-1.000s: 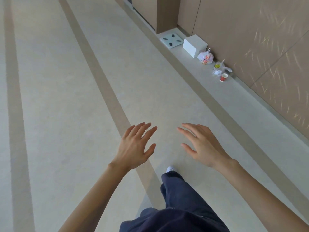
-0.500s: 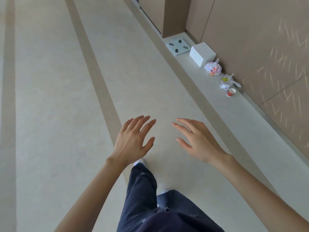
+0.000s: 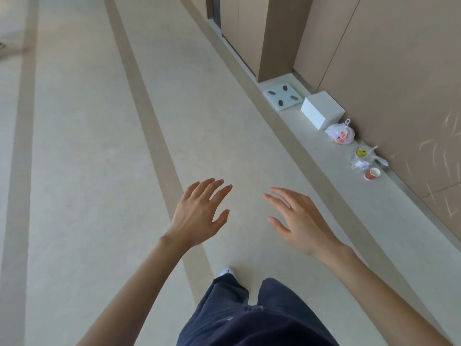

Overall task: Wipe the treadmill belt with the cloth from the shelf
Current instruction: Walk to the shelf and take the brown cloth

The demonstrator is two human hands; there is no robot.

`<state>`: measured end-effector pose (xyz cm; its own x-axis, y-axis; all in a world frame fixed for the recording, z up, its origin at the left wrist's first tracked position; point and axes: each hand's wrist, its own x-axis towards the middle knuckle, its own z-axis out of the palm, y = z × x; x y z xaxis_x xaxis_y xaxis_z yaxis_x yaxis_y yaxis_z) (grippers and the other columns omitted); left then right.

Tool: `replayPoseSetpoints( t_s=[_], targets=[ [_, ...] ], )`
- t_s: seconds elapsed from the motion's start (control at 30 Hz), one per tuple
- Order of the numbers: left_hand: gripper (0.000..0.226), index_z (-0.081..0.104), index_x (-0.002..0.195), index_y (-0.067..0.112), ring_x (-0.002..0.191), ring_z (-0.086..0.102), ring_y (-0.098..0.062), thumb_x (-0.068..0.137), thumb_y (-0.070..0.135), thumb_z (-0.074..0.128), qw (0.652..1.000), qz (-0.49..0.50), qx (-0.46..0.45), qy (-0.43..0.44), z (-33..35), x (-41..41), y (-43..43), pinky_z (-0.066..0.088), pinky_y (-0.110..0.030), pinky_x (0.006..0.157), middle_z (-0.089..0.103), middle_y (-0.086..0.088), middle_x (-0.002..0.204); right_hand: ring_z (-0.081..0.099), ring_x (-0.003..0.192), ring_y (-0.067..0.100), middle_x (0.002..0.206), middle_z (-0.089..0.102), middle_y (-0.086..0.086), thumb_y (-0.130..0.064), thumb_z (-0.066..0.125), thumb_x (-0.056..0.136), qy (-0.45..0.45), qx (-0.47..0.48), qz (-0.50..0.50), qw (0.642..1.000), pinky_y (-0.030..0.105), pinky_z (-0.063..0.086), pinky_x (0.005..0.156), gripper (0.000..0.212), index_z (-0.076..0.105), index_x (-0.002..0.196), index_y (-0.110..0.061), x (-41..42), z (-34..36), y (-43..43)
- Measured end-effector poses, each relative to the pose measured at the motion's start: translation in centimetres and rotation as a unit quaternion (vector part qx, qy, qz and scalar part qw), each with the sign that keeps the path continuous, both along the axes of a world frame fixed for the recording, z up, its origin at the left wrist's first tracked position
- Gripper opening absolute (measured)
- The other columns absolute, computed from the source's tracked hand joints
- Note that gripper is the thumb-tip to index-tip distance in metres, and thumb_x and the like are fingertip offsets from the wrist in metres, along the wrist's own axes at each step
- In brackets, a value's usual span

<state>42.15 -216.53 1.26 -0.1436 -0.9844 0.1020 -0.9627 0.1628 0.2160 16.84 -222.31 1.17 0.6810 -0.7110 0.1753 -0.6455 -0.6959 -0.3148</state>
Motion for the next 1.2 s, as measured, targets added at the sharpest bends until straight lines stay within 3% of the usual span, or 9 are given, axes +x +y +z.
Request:
replayPoseSetpoints(
  t_s=[0.43, 0.6, 0.77, 0.87, 0.97, 1.1, 1.2],
  targets=[
    [0.052, 0.053, 0.133, 0.018, 0.125, 0.050, -0.029, 0.090, 0.044, 0.039, 0.999, 0.018, 0.039, 0.008, -3.4, 5.4, -17.0, 0.039, -0.045, 0.102, 0.055, -0.006, 0.134, 0.047, 0.118, 0.018, 0.129, 0.057, 0.007, -0.035, 0.044, 0.090, 0.010, 0.006, 0.025, 1.000, 0.035, 0.040, 0.098, 0.046, 0.061, 0.125, -0.012, 6.4, -2.8, -19.1],
    [0.051, 0.053, 0.133, 0.020, 0.125, 0.050, -0.027, 0.089, 0.044, 0.041, 0.999, 0.039, 0.027, 0.014, -1.5, 6.6, -26.8, 0.041, -0.043, 0.101, 0.055, -0.004, 0.134, 0.044, 0.120, 0.017, 0.127, 0.060, 0.004, -0.033, 0.044, 0.088, 0.009, -0.020, 0.047, 0.999, 0.032, 0.032, 0.098, 0.044, 0.063, 0.122, -0.012, 8.3, -1.5, -30.7],
    [0.051, 0.054, 0.132, 0.019, 0.125, 0.050, -0.027, 0.089, 0.043, 0.042, 0.999, 0.033, 0.006, 0.008, -0.6, 7.8, -36.7, 0.043, -0.044, 0.101, 0.055, -0.004, 0.134, 0.047, 0.121, 0.018, 0.128, 0.059, 0.002, -0.034, 0.043, 0.090, -0.003, -0.033, 0.056, 0.998, 0.034, 0.035, 0.099, 0.044, 0.061, 0.125, -0.013, 10.3, 0.3, -41.7],
    [0.052, 0.052, 0.135, 0.020, 0.127, 0.048, -0.027, 0.090, 0.044, 0.041, 1.000, 0.013, 0.001, -0.015, -0.5, 9.3, -41.6, 0.039, -0.045, 0.103, 0.053, -0.005, 0.137, 0.049, 0.122, 0.020, 0.131, 0.057, 0.001, -0.035, 0.042, 0.091, 0.012, -0.027, 0.070, 0.997, 0.035, 0.039, 0.100, 0.045, 0.059, 0.127, -0.014, 11.4, 0.3, -46.1],
    [0.053, 0.051, 0.135, 0.020, 0.128, 0.047, -0.026, 0.091, 0.045, 0.039, 0.999, 0.017, 0.012, -0.028, -0.5, 11.3, -45.2, 0.037, -0.044, 0.105, 0.051, -0.004, 0.139, 0.048, 0.123, 0.019, 0.132, 0.056, 0.000, -0.037, 0.041, 0.092, 0.016, -0.010, 0.072, 0.997, 0.031, 0.032, 0.102, 0.046, 0.058, 0.129, -0.016, 12.5, -0.6, -48.9],
    [0.052, 0.055, 0.132, 0.019, 0.123, 0.052, -0.028, 0.089, 0.044, 0.040, 0.999, 0.028, 0.032, -0.013, -1.6, 13.8, -49.7, 0.042, -0.045, 0.101, 0.055, -0.006, 0.134, 0.048, 0.122, 0.019, 0.130, 0.058, 0.001, -0.039, 0.042, 0.091, 0.026, 0.007, 0.089, 0.996, 0.037, 0.044, 0.098, 0.045, 0.059, 0.127, -0.017, 14.8, -2.4, -53.1],
    [0.051, 0.055, 0.132, 0.020, 0.123, 0.052, -0.027, 0.089, 0.044, 0.040, 0.999, 0.024, 0.044, -0.007, -2.7, 16.2, -53.8, 0.041, -0.044, 0.101, 0.056, -0.005, 0.134, 0.048, 0.122, 0.019, 0.129, 0.059, 0.000, -0.042, 0.041, 0.091, 0.046, 0.005, 0.083, 0.995, 0.038, 0.045, 0.097, 0.047, 0.061, 0.126, -0.017, 17.4, -3.0, -57.7]
  ],
)
